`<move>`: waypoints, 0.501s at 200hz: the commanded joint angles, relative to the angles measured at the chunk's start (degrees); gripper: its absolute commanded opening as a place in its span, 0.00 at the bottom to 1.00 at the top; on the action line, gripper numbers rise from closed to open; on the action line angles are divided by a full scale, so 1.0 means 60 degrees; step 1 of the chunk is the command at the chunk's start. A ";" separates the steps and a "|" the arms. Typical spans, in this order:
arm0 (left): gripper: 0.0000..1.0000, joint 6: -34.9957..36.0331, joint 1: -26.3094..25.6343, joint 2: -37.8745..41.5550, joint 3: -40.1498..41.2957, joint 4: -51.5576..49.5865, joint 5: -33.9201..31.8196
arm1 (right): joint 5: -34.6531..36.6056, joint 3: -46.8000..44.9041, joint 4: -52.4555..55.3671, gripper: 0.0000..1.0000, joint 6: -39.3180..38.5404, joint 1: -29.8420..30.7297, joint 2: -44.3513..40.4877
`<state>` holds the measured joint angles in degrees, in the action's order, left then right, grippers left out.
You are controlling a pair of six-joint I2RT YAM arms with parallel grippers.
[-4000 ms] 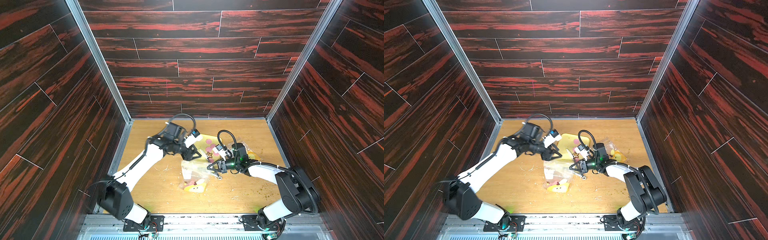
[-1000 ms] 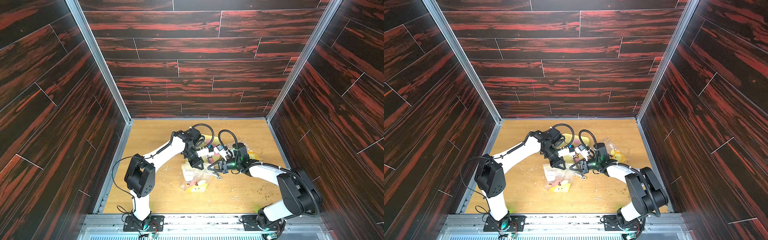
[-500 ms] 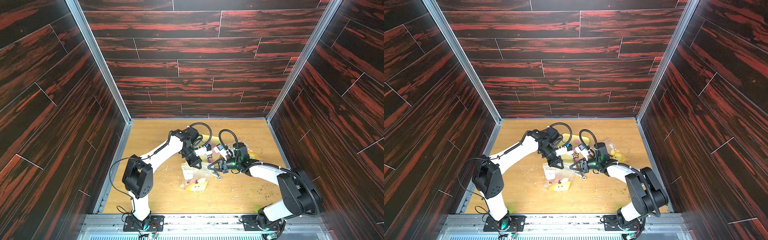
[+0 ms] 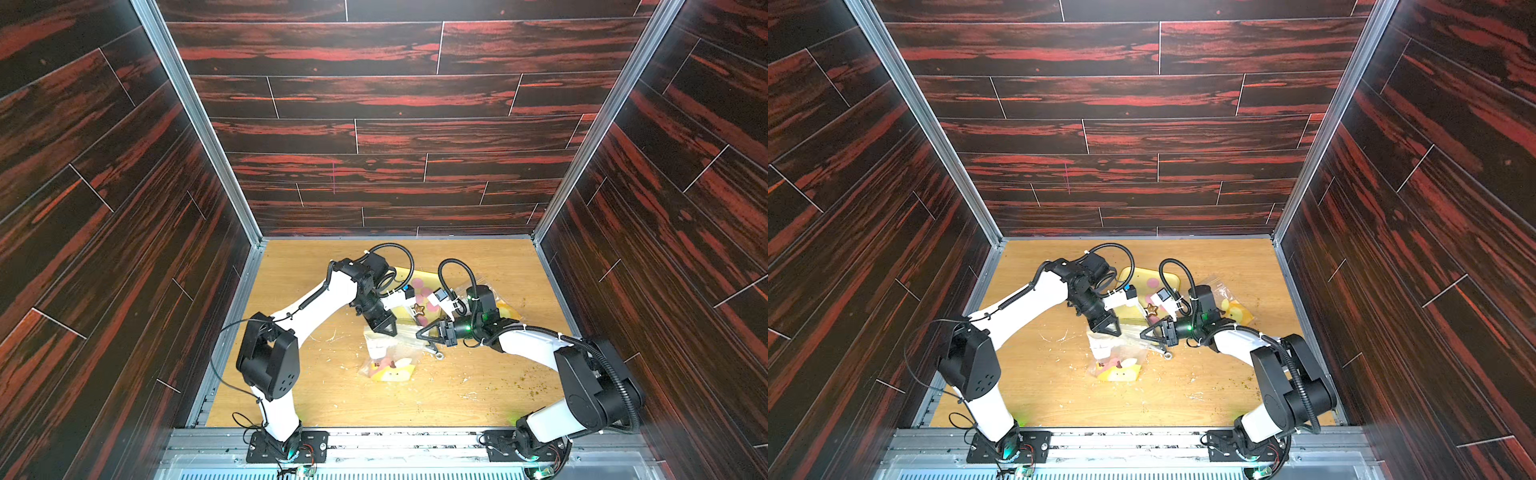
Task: Put the cookies into a resealable bag to prevent moisture
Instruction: Close the ziploc bag at the center of the board.
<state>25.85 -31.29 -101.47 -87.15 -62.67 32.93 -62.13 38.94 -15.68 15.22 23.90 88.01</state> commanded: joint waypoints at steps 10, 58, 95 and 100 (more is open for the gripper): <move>0.07 -0.0041 0.0276 0.0778 0.0221 -0.0228 -0.0355 | -0.0161 -0.0015 0.0270 0.00 -0.0248 -0.0098 0.0010; 0.15 -0.0161 0.0456 0.0922 0.0440 -0.0412 -0.0380 | -0.0170 -0.0002 0.0314 0.00 -0.0290 -0.0124 0.0025; 0.00 -0.0240 0.0581 0.1076 0.0614 -0.0400 -0.0584 | -0.0206 0.0043 0.0371 0.00 -0.0326 -0.0143 0.0038; 0.00 -0.0223 0.0618 0.1071 0.0614 -0.0448 -0.0547 | -0.0199 0.0043 0.0387 0.00 -0.0325 -0.0159 0.0039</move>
<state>24.23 -28.49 -98.06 -83.88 -63.11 30.63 -62.22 38.94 -14.70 14.61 23.35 88.01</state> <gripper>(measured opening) 0.041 0.046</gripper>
